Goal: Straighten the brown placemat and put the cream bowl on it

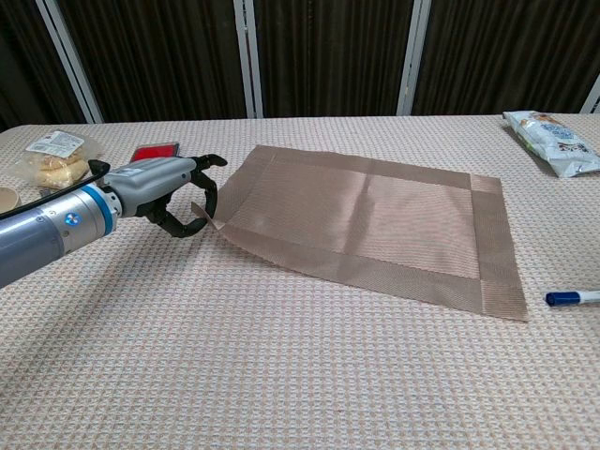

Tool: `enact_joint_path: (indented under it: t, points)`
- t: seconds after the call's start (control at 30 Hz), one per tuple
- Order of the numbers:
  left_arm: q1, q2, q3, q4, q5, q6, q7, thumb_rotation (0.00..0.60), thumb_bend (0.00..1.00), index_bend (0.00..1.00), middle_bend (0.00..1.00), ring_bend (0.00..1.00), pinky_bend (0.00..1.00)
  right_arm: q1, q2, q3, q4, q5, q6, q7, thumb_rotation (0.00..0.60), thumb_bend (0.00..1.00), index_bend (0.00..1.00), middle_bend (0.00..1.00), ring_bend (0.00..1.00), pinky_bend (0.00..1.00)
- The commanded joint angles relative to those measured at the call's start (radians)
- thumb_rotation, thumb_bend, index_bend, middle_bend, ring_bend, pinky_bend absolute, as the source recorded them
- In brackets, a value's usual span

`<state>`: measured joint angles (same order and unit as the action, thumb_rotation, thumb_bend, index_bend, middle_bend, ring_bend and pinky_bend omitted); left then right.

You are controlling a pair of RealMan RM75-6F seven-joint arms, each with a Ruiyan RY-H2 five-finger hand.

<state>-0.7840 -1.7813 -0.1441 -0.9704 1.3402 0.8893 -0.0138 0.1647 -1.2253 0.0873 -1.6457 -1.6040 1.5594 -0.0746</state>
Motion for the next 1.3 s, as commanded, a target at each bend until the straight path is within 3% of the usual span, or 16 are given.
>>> enact_joint_path:
  t: [0.03,0.2,0.37,0.5,0.93,1.3]
  points:
    - [0.076,0.133,0.044,-0.254,-0.016,0.059,0.137,0.6,0.45,0.67,0.0,0.0,0.0,-0.003,0.004,-0.006,-0.009,-0.014,0.007,0.001,0.6,0.0,0.0,0.0,0.0,0.0]
    - [0.126,0.24,0.09,-0.498,-0.059,0.083,0.291,0.6,0.45,0.67,0.0,0.0,0.0,-0.008,0.006,-0.014,-0.023,-0.039,0.017,-0.005,0.6,0.0,0.0,0.0,0.0,0.0]
    - [0.155,0.308,0.139,-0.632,-0.061,0.097,0.364,0.6,0.45,0.67,0.0,0.0,0.0,-0.014,0.005,-0.02,-0.032,-0.059,0.027,-0.014,0.6,0.0,0.0,0.0,0.0,0.0]
    - [0.169,0.36,0.192,-0.692,0.0,0.097,0.374,0.6,0.45,0.67,0.0,0.0,0.0,-0.016,0.002,-0.023,-0.04,-0.072,0.031,-0.03,0.6,0.0,0.0,0.0,0.0,0.0]
    - [0.169,0.524,0.355,-0.658,0.3,0.096,0.24,0.6,0.45,0.69,0.0,0.0,0.0,-0.023,-0.011,-0.026,-0.034,-0.08,0.032,-0.061,0.6,0.0,0.0,0.0,0.0,0.0]
    - [0.208,0.524,0.339,-0.569,0.31,0.156,0.104,0.6,0.45,0.69,0.0,0.0,0.0,-0.021,-0.018,-0.023,-0.036,-0.081,0.024,-0.073,0.6,0.0,0.0,0.0,0.0,0.0]
